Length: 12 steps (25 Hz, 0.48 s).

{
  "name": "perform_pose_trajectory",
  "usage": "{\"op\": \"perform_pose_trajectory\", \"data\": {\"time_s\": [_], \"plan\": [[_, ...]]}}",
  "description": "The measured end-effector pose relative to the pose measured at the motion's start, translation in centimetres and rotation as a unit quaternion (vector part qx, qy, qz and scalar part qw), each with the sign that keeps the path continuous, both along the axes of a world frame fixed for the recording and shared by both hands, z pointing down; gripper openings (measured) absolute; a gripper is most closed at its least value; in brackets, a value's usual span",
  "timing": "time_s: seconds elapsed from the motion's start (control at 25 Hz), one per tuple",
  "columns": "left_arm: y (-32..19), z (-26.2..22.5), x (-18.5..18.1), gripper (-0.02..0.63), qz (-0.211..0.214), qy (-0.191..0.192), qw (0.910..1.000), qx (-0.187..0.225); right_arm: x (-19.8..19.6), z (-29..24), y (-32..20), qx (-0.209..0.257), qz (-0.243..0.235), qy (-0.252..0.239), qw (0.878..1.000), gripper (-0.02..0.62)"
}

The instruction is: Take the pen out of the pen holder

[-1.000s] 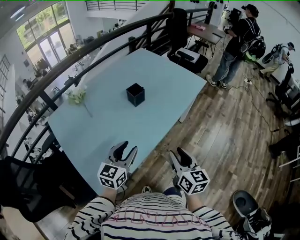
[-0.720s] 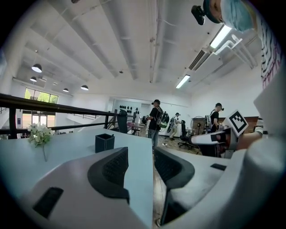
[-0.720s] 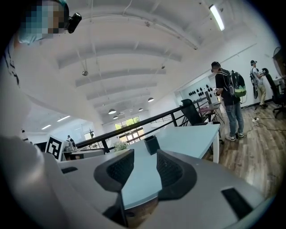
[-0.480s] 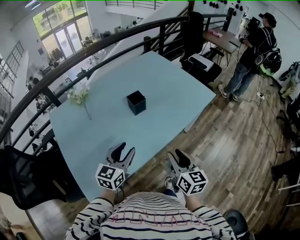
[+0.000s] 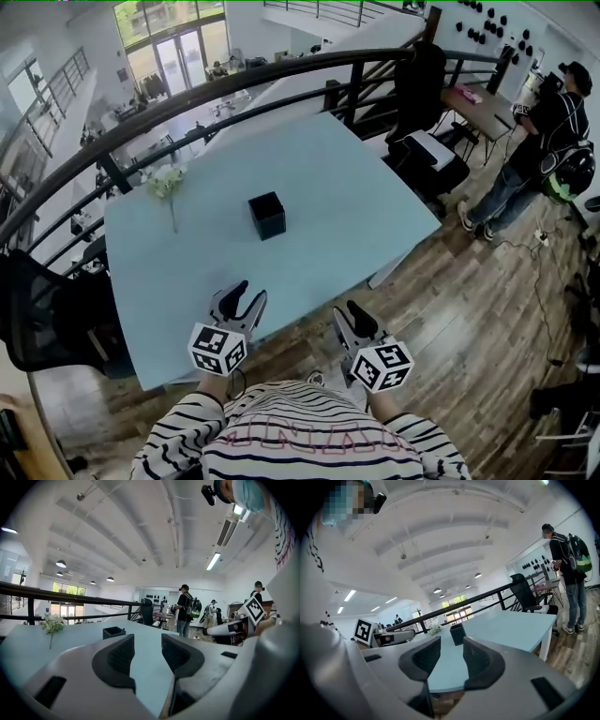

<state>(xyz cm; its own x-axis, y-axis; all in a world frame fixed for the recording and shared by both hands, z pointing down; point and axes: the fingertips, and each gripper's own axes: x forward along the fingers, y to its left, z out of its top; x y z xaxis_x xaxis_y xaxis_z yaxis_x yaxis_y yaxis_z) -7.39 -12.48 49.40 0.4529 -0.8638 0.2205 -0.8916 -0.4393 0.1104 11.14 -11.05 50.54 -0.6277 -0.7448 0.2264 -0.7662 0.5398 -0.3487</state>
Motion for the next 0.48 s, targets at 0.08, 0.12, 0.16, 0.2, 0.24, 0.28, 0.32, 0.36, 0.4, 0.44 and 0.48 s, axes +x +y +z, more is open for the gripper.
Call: {"op": "perform_pose_trajectory", "data": {"time_s": [0.08, 0.12, 0.16, 0.2, 0.24, 0.28, 0.32, 0.36, 0.4, 0.44, 0.48], "plan": [[-0.6, -0.1, 0.4, 0.158, -0.013, -0.01, 0.9999, 0.003, 0.6, 0.1, -0.6, -0.002, -0.019, -0.001, 1.0, 0.156], [-1.0, -0.3, 0.6, 0.158, -0.019, -0.016, 0.9997, 0.005, 0.9, 0.1, -1.0, -0.002, -0.028, -0.001, 1.0, 0.156], [-1.4, -0.5, 0.7, 0.158, -0.024, -0.022, 0.9994, 0.007, 1.1, 0.1, -1.4, -0.002, -0.036, 0.0, 0.999, 0.156], [-2.0, -0.7, 0.8, 0.158, -0.028, -0.028, 0.9992, 0.009, 1.4, 0.0, -1.9, -0.001, -0.042, 0.001, 0.999, 0.156], [-2.5, -0.9, 0.9, 0.158, -0.031, -0.033, 0.9989, 0.011, 1.6, -0.1, -2.4, -0.001, -0.048, 0.001, 0.999, 0.156], [-3.0, -1.0, 1.0, 0.158, -0.033, -0.038, 0.9987, 0.011, 1.8, -0.2, -2.8, -0.001, -0.051, 0.001, 0.999, 0.156], [-3.4, -1.0, 1.1, 0.158, -0.034, -0.044, 0.9984, 0.01, 2.0, -0.2, -3.2, -0.001, -0.054, 0.0, 0.999, 0.156], [-3.7, -1.0, 1.3, 0.158, -0.034, -0.05, 0.9982, 0.009, 2.2, -0.2, -3.4, -0.002, -0.056, -0.001, 0.998, 0.156], [-4.1, -0.9, 1.3, 0.158, -0.032, -0.056, 0.9979, 0.007, 2.3, -0.1, -3.6, -0.003, -0.058, -0.002, 0.998, 0.156], [-4.4, -0.8, 1.4, 0.158, -0.03, -0.061, 0.9977, 0.006, 2.4, 0.1, -3.8, -0.004, -0.06, -0.003, 0.998, 0.156], [-4.9, -0.7, 1.4, 0.158, -0.027, -0.065, 0.9975, 0.005, 2.4, 0.3, -4.0, -0.006, -0.061, -0.003, 0.998, 0.156]]}}
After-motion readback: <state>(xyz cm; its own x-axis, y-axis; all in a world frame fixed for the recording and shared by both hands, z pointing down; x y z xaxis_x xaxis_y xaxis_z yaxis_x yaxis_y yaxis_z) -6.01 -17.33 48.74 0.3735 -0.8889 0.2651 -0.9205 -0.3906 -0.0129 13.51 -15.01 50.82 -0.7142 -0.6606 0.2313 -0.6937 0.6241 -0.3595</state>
